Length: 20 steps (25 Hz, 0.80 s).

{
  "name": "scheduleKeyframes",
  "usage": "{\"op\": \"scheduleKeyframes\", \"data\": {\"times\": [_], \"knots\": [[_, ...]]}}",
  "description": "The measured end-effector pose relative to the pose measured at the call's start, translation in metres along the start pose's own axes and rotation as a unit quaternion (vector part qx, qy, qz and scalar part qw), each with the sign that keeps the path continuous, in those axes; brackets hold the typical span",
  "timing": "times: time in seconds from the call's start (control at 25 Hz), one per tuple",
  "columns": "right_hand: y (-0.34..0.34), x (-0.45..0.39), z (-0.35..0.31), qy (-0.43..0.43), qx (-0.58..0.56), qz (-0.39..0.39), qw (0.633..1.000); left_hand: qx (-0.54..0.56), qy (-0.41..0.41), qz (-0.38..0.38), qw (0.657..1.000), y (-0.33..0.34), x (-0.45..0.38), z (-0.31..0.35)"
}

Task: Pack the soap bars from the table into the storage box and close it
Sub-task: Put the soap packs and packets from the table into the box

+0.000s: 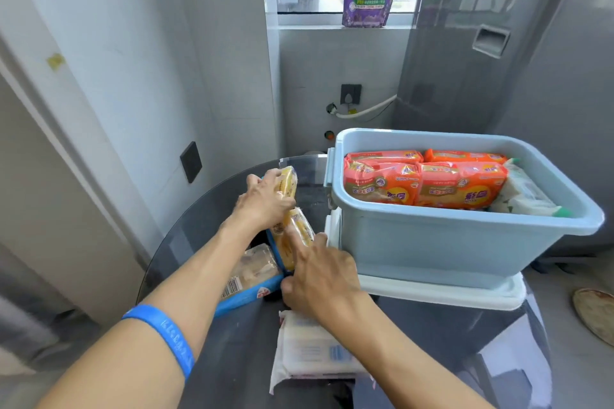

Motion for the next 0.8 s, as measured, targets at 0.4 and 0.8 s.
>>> {"op": "scheduleKeyframes", "data": {"times": [0.4,0.8], "knots": [[-0.020,0.004,0.009,0.032,-0.023,0.086,0.996,0.470,-0.108,-0.070,0.873,-0.017,0.043,-0.037],[-0.051,0.047,0.017,0.073,-0.650,-0.097,0.750,0.735,0.048,-0.118,0.666,-0.093,0.071,0.024]]}}
Point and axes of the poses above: each hand's wrist, its own x-axis away from the middle knuckle, its own y-axis out of the palm, z = x × y, the point moved 10 cm from there along -x, towards the middle knuckle, and after that the axes turned 3 degrees about -y, right-handed, at the moved point
